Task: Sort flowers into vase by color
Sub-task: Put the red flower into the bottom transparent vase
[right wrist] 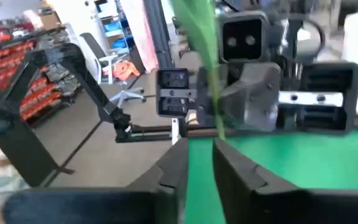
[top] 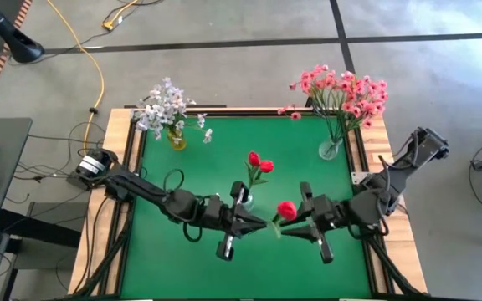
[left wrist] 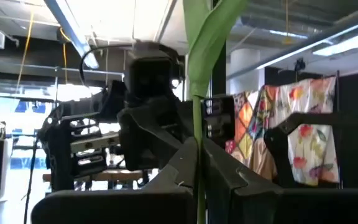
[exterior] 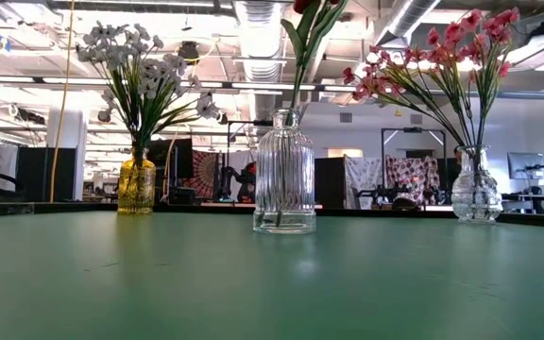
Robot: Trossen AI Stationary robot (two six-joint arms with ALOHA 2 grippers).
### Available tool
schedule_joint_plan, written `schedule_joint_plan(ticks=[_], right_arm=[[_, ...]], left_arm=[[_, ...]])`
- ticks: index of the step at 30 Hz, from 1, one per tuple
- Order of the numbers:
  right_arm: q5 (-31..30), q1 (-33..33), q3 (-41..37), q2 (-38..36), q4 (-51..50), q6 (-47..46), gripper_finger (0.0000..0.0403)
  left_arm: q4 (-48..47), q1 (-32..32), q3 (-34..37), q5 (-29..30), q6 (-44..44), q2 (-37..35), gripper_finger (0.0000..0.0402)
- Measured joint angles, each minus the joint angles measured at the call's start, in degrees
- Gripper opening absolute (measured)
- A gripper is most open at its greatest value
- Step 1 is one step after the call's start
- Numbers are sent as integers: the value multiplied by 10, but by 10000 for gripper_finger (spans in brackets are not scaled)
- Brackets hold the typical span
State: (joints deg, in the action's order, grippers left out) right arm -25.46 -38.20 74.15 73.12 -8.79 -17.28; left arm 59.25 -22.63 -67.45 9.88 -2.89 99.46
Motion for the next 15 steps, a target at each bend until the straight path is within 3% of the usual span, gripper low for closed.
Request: schedule_joint_plan(ticks=[5, 9, 15], right_arm=[[-3, -8, 0, 0, 22, 76, 167], [-4, 3, 0, 0, 20, 83, 214], [-6, 28, 0, 0, 20, 84, 235]], left_arm=[[0, 0, -3, 19, 22, 0, 0], [-10, 0, -3, 20, 27, 0, 0], [-17, 0, -3, 20, 29, 0, 0]])
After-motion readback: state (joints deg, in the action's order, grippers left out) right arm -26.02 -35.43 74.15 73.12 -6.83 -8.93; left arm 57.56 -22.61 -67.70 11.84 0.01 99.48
